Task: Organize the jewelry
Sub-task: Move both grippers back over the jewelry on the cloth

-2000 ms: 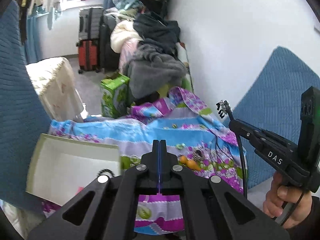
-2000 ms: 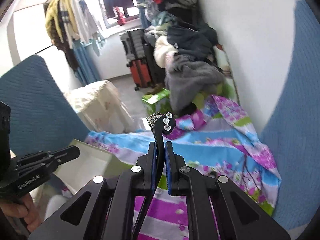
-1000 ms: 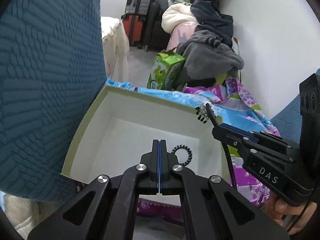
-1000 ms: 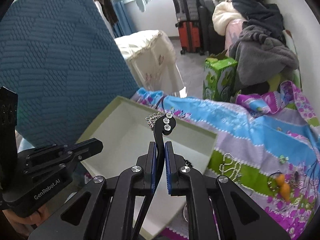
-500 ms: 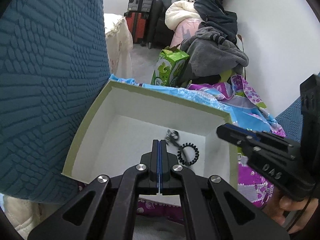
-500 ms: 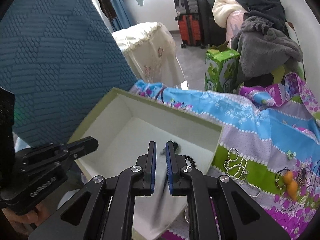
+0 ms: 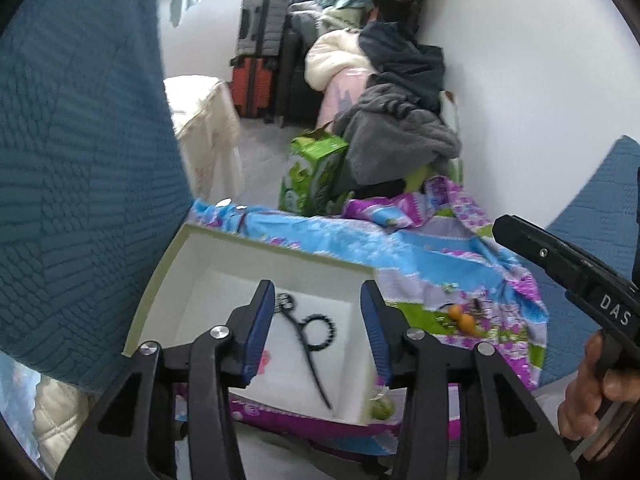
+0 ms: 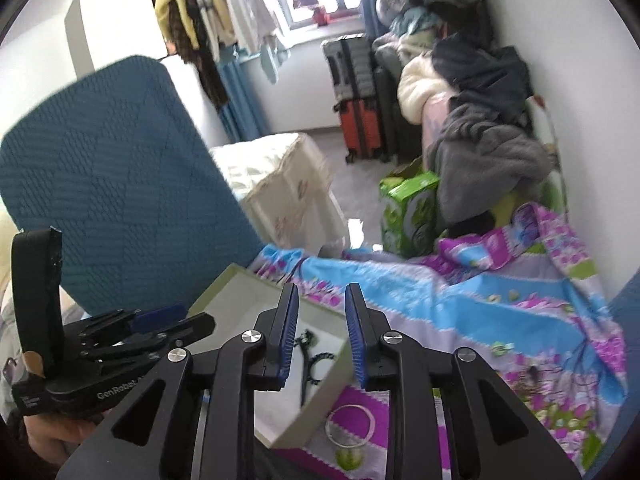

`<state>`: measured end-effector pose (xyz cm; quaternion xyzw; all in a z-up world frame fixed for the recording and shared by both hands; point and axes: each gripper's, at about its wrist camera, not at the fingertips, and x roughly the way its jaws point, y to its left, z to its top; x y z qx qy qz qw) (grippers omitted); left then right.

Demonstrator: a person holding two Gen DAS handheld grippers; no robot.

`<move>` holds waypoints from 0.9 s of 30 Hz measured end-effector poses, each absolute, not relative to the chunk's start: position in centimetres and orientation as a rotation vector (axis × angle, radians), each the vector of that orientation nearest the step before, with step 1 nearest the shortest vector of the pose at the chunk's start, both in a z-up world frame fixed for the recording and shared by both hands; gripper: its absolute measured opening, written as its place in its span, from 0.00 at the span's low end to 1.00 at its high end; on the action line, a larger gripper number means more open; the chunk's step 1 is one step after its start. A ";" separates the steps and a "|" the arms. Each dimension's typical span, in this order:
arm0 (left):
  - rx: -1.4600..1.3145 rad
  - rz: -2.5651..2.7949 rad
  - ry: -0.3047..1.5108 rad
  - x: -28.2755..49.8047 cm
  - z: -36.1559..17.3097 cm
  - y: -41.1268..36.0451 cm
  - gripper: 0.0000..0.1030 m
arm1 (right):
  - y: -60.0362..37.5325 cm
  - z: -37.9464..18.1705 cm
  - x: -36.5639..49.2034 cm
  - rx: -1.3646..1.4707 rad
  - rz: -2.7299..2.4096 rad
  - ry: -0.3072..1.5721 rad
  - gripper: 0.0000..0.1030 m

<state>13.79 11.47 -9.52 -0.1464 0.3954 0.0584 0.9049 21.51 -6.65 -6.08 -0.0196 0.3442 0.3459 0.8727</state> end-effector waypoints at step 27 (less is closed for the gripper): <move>-0.208 -0.084 0.696 13.8 -9.4 -3.6 0.74 | -26.2 -7.4 18.2 0.073 0.440 0.562 0.30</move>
